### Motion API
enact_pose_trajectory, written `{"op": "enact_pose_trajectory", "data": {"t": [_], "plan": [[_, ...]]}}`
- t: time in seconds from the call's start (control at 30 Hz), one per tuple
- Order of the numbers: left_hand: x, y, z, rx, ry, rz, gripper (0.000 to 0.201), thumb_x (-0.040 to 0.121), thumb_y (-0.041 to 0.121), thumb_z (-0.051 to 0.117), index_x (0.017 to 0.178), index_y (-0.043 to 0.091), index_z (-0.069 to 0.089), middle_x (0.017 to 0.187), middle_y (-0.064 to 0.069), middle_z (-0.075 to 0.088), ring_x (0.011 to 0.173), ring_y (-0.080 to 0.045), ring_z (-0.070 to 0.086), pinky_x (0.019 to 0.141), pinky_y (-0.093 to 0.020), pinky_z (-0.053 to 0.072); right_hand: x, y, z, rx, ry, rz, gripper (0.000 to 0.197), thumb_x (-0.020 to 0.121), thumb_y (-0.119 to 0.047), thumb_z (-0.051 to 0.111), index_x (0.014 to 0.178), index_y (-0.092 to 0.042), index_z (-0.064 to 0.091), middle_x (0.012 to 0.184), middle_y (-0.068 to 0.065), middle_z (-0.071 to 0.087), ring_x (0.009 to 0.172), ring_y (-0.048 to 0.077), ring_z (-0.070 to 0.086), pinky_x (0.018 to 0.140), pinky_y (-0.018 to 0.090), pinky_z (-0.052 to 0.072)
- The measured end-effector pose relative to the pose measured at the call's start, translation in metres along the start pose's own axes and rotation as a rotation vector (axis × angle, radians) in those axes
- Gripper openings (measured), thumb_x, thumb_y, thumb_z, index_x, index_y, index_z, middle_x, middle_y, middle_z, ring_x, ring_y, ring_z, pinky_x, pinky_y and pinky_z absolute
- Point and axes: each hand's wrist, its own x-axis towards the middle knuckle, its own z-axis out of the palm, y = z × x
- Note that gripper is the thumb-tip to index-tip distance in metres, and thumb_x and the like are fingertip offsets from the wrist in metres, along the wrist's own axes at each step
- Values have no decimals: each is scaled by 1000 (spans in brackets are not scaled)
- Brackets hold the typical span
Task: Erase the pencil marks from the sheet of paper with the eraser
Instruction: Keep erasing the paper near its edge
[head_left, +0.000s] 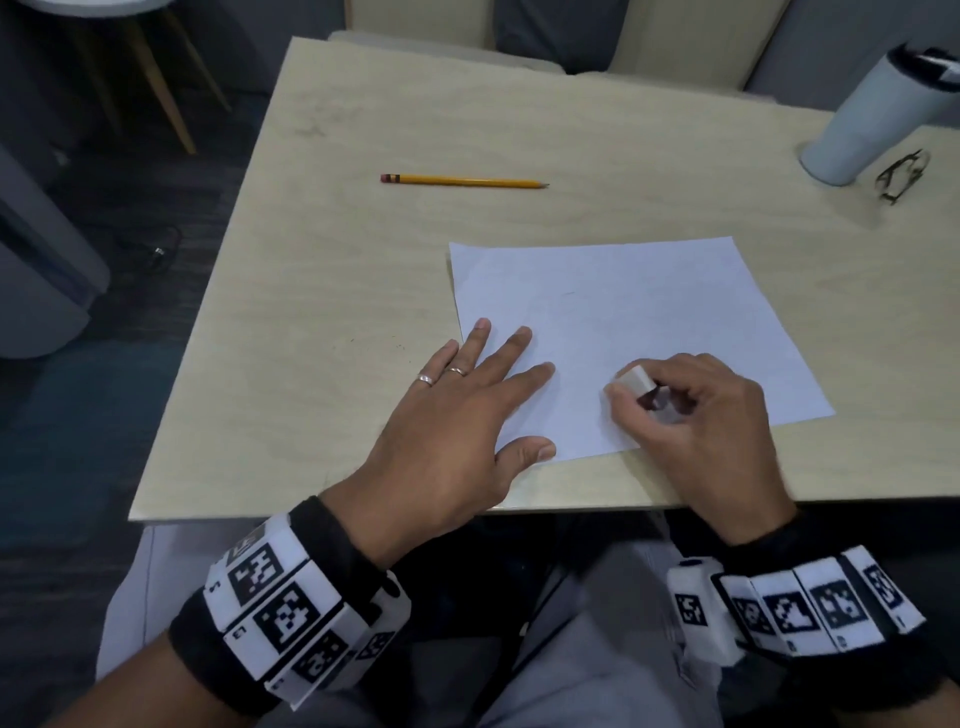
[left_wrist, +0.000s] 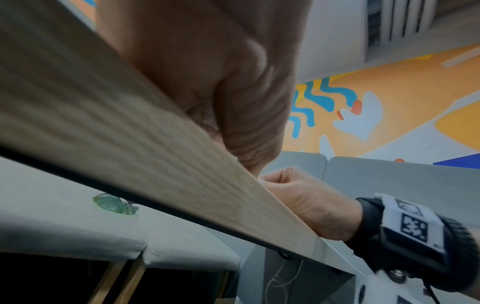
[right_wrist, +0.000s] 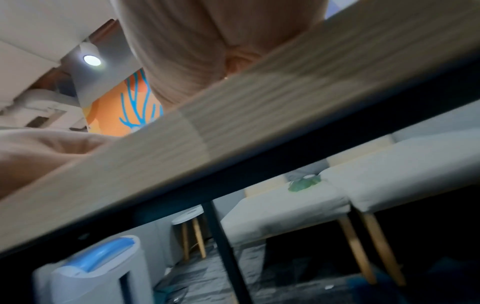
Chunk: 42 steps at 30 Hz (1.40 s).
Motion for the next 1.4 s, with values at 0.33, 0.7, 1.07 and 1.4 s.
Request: {"op": "enact_pose_trajectory", "data": {"t": [0.33, 0.7, 1.07, 1.4], "plan": [[0, 0, 1, 12, -7, 1, 68, 104, 63, 45, 165, 41, 24, 174, 18, -6, 159, -7, -20, 126, -25, -16, -1, 1, 2, -14, 13, -6, 16, 89, -16, 83, 76, -18, 74, 67, -4, 60, 76, 21, 54, 69, 39, 46], [1, 9, -11, 83, -112, -51, 67, 106, 62, 41, 166, 42, 18, 173, 18, -12, 158, -10, -24, 126, -28, -18, 14, 26, -14, 356, 92, 205, 6, 101, -24, 75, 95, -23, 77, 87, 8, 73, 73, 14, 57, 69, 29, 48], [17, 117, 50, 199, -174, 116, 78, 107, 68, 12, 169, 23, -3, 175, 7, -14, 157, -18, -30, 129, -47, -11, 19, 51, -8, 224, 139, 212, 9, 107, -30, 63, 104, -24, 68, 92, -11, 73, 81, 11, 67, 74, 32, 51], [6, 78, 22, 325, -110, -305, 100, 95, 82, -3, 164, 12, -21, 169, -7, -33, 155, -28, -34, 126, -52, -19, 22, 51, -1, 73, 152, 144, 12, 107, -27, 62, 96, -21, 64, 85, -12, 66, 81, 21, 62, 71, 35, 41]]}}
